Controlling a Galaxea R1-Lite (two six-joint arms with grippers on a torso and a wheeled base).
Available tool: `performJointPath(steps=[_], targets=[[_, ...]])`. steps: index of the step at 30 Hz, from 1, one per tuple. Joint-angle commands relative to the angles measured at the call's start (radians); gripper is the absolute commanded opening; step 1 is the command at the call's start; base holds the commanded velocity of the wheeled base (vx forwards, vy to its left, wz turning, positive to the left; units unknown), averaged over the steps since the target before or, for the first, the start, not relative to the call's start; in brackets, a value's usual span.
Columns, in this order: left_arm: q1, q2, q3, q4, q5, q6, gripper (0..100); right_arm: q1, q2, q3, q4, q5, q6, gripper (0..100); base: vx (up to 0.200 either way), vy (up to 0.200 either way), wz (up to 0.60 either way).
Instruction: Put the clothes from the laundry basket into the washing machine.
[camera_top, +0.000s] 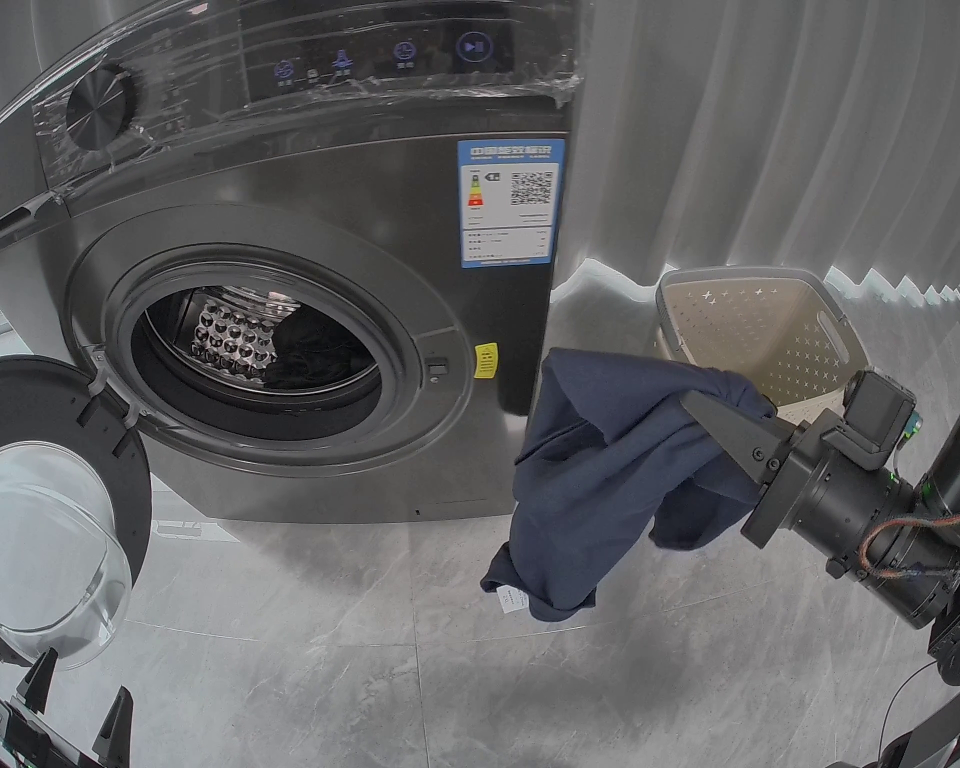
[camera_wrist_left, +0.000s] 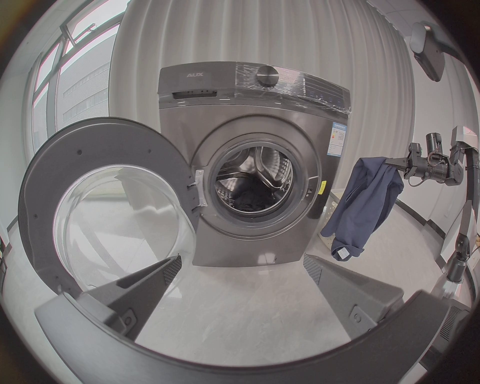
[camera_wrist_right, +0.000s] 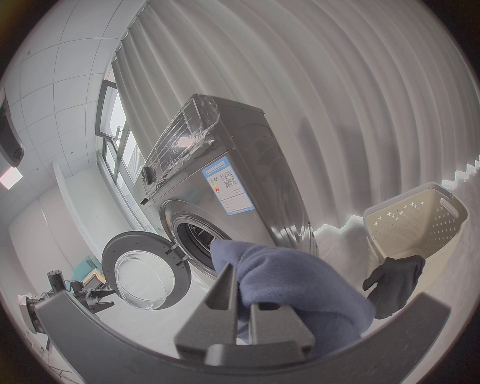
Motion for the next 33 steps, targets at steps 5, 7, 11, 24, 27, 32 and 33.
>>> performJointPath(steps=[5, 7, 11, 24, 27, 32, 33], targets=[[0.000, -0.013, 0.015, 0.002, 0.000, 0.000, 100, -0.007, -0.002, 0.004, 0.001, 0.000, 0.000, 0, 0.000, 0.000, 0.00], [0.000, -0.013, 0.015, 0.002, 0.000, 0.000, 100, -0.008, -0.002, 0.007, 0.001, 0.000, 0.000, 0, -0.200, 0.000, 0.00], [0.000, -0.013, 0.015, 0.002, 0.001, 0.000, 100, -0.010, -0.001, 0.009, 0.001, -0.002, 0.000, 0, -0.200, 0.000, 0.00], [0.000, -0.013, 0.015, 0.000, 0.001, -0.002, 100, -0.011, -0.001, 0.013, 0.001, -0.002, 0.000, 0, -0.092, 0.000, 0.00], [0.000, -0.015, 0.015, 0.002, 0.000, -0.002, 100, -0.011, 0.001, 0.021, 0.003, -0.003, 0.000, 0, 0.000, 0.067, 0.00], [-0.001, -0.013, 0.015, 0.002, 0.001, -0.007, 100, -0.011, 0.002, 0.021, 0.004, -0.006, 0.000, 0, 0.000, 0.200, 0.00], [0.000, -0.013, 0.015, 0.002, 0.001, -0.007, 100, -0.011, 0.002, 0.021, 0.004, -0.006, 0.000, 0, 0.000, 0.200, 0.00]])
